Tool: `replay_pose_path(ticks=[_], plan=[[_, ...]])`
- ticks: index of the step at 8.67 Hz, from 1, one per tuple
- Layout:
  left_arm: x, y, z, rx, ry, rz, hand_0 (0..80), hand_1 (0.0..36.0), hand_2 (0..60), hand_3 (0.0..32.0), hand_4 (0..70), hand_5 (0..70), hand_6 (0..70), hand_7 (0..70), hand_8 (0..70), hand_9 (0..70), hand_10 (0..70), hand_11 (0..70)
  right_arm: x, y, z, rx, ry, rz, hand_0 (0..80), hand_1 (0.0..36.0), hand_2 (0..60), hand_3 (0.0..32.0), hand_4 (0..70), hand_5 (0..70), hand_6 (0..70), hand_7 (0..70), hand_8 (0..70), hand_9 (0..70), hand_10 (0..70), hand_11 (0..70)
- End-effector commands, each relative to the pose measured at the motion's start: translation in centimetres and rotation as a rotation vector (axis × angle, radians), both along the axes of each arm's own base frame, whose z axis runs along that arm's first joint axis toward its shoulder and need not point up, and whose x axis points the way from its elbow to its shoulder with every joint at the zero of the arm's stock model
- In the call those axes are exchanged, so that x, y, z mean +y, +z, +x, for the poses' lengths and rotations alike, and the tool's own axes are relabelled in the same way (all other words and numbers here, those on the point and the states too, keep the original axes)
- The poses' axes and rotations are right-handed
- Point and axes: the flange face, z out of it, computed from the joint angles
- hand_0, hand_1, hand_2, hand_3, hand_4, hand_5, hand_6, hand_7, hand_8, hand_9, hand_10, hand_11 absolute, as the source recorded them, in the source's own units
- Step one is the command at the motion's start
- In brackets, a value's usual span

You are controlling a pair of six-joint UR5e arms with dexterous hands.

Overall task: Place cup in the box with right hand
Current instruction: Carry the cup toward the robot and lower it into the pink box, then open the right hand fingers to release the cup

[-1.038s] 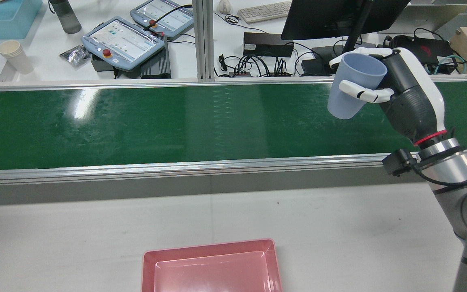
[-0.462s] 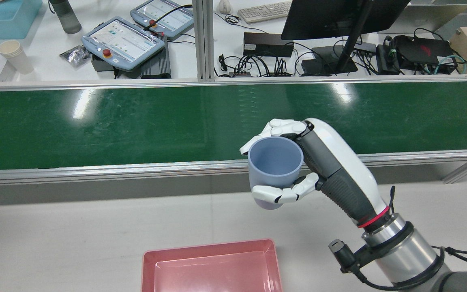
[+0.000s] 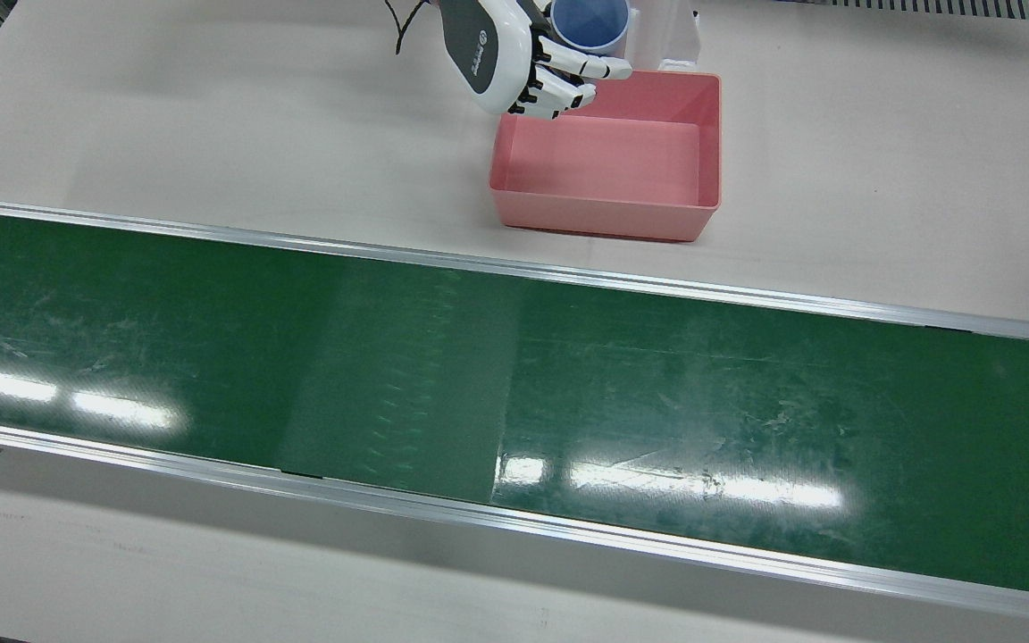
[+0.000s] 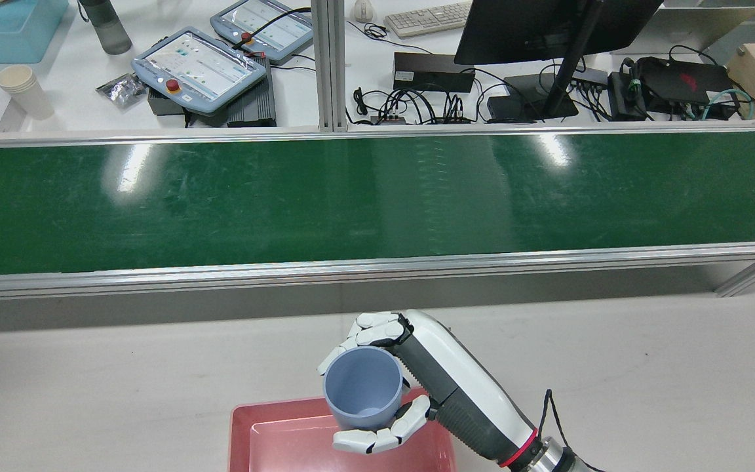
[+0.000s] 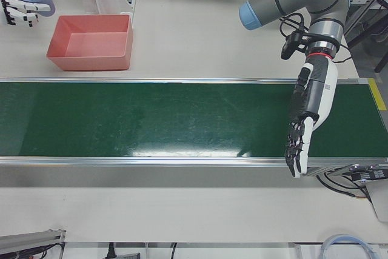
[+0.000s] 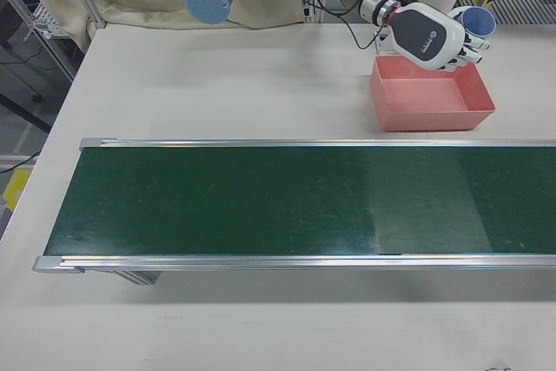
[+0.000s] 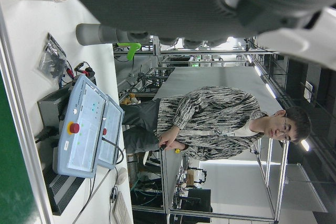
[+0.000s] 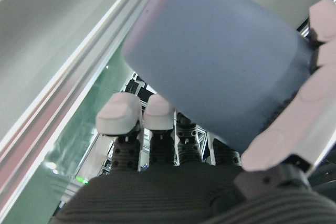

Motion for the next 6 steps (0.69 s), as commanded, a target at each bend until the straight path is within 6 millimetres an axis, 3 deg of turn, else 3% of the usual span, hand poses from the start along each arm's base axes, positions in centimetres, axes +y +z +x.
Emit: replay_pose_path(ticks=[1,2,3,4,5,6], plan=[[0.00,0.00,0.00,0.000,0.000,0.000,0.0,0.0,0.0,0.0,0.0,0.0,0.0,0.0,0.0,0.0,0.0,0.0,2.78,0.86,-2.27,0.007,-0.062,0.003,44.6,20.0,60.0,0.0,60.4,12.9,41.6,70.0,62.3,70.0,56.0,70.0],[0.00,0.00,0.00,0.000,0.000,0.000,0.0,0.0,0.0,0.0,0.0,0.0,0.0,0.0,0.0,0.0,0.0,0.0,2.78,1.05,-2.51,0.000,-0.066,-0.003,47.2,8.5,0.0,0.0,0.1,5.2,4.0,8.3,8.0,14.3,8.4,13.6],[-0.01,-0.02,0.00,0.000,0.000,0.002,0.0,0.0,0.0,0.0,0.0,0.0,0.0,0.0,0.0,0.0,0.0,0.0,2.78,1.05,-2.52,-0.005,-0.069,-0.005,46.2,4.4,0.0,0.0,0.0,1.8,0.0,0.0,0.0,0.0,0.0,0.0],[-0.01,-0.02,0.00,0.000,0.000,0.002,0.0,0.0,0.0,0.0,0.0,0.0,0.0,0.0,0.0,0.0,0.0,0.0,2.78,1.05,-2.52,-0.006,-0.069,-0.006,41.7,0.2,0.0,3.4,0.0,0.6,0.0,0.0,0.0,0.0,0.0,0.0],[-0.01,-0.02,0.00,0.000,0.000,0.002,0.0,0.0,0.0,0.0,0.0,0.0,0.0,0.0,0.0,0.0,0.0,0.0,2.78,1.12,-2.50,-0.005,-0.069,-0.006,37.9,0.0,0.0,10.0,0.0,0.0,0.0,0.0,0.0,0.0,0.0,0.0],[-0.01,-0.02,0.00,0.000,0.000,0.002,0.0,0.0,0.0,0.0,0.0,0.0,0.0,0.0,0.0,0.0,0.0,0.0,2.80,1.16,-2.50,-0.010,-0.076,-0.007,38.0,0.0,0.0,13.4,0.0,0.1,0.0,0.0,0.0,0.0,0.0,0.0]])
